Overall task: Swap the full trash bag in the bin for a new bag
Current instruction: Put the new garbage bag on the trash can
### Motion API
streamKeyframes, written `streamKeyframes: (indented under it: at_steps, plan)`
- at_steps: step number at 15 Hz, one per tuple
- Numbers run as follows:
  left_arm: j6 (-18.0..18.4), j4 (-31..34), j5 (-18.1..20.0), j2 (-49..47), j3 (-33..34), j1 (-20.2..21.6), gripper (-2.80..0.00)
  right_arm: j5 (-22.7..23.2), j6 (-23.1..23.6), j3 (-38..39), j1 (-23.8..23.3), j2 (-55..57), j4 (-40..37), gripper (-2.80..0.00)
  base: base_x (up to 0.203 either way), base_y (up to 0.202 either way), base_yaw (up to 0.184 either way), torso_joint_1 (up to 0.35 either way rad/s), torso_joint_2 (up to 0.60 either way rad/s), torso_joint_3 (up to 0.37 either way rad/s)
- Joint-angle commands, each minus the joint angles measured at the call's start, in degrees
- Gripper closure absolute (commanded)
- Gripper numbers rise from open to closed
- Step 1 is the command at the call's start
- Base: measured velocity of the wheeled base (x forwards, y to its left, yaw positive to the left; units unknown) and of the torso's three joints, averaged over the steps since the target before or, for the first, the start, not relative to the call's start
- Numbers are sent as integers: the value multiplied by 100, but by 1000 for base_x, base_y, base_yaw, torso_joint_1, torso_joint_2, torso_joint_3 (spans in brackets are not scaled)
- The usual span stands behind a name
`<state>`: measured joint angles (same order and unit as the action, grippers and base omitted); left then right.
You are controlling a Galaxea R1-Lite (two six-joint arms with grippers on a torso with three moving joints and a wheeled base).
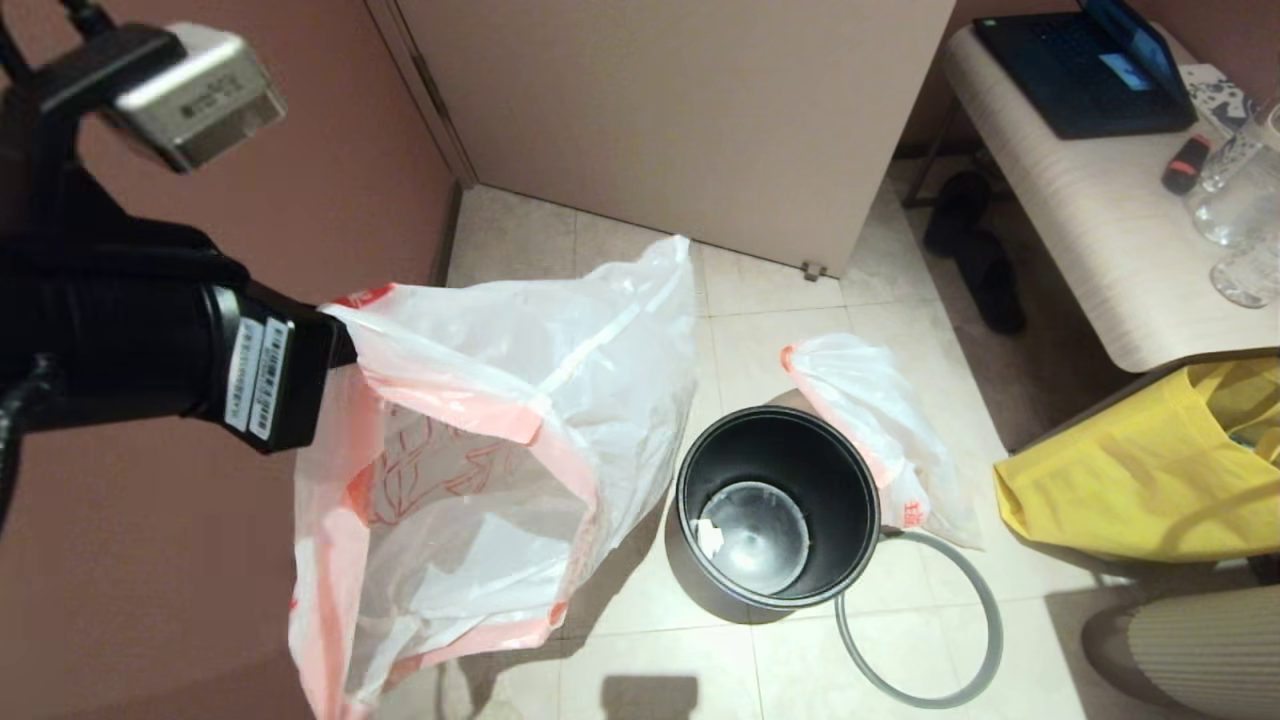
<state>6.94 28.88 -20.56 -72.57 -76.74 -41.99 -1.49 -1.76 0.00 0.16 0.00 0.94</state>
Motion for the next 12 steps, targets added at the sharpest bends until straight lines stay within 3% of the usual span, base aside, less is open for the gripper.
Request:
streamKeyframes:
  at_steps: [1, 9, 12]
  plan:
    - [21, 26, -158, -172, -400, -368, 0, -1, 0, 0, 2, 8, 3, 0, 0, 0, 0, 0, 0, 0]
    - [-43, 991, -341, -1452, -2635, -1164, 0, -1, 0, 0, 2, 7, 3, 0, 0, 0, 0, 0, 0, 0]
    - [-376, 1505, -336, -1886, -3573, -1510, 0, -9, -16, 0, 2, 9, -49, 0, 0, 0, 0, 0, 0, 0]
